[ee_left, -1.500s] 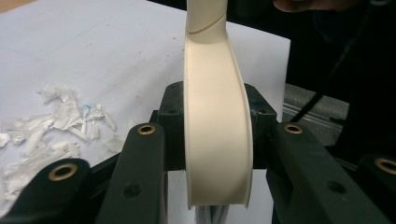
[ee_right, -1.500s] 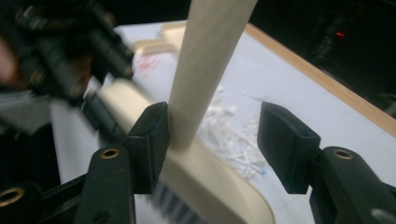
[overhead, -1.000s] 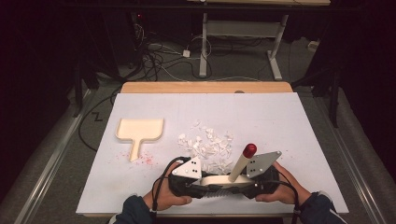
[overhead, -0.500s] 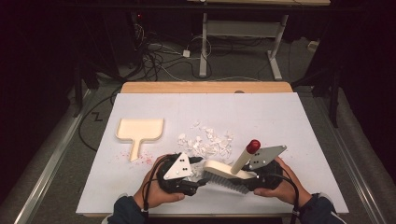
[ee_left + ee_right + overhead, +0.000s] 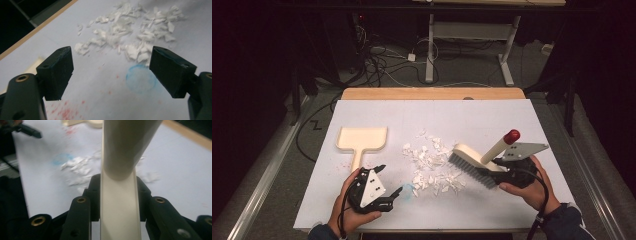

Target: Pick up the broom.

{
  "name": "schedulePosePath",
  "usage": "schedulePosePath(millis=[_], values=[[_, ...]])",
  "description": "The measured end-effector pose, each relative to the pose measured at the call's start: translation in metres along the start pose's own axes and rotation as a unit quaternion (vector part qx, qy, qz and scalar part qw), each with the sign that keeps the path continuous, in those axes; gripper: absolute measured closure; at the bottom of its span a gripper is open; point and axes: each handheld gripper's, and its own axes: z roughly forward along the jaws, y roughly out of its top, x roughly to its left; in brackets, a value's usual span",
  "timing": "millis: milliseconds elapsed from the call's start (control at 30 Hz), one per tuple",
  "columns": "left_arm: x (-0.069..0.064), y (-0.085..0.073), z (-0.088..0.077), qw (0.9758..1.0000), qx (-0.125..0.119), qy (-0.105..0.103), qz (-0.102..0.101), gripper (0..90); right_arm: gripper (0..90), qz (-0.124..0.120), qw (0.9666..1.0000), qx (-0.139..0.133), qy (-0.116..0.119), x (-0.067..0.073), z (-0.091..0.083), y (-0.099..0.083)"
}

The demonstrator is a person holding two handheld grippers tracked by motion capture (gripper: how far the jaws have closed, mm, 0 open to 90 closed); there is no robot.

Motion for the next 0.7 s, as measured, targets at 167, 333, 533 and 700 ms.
schedulePosePath(millis=[167,333,533,700], values=[[0.011,-0.03,-0.004,0.9992,0.027,0.015,-0.025,17.1,68.1,0.02,0.9983,-0.007,-0.055,-0.019,-0.013,-0.004],[0.017,-0.041,-0.007,0.9987,0.029,0.019,-0.037,16.8,68.2,0.029,0.9962,-0.003,-0.082,-0.029,-0.01,-0.01],[0.019,-0.048,-0.011,0.9981,0.034,0.028,-0.042,16.8,68.2,0.056,0.9896,0.009,-0.132,-0.044,-0.004,-0.02],[0.019,-0.047,-0.013,0.9978,0.036,0.036,-0.042,16.8,68.2,0.053,0.9819,0.027,-0.18,-0.053,0.002,-0.02]])
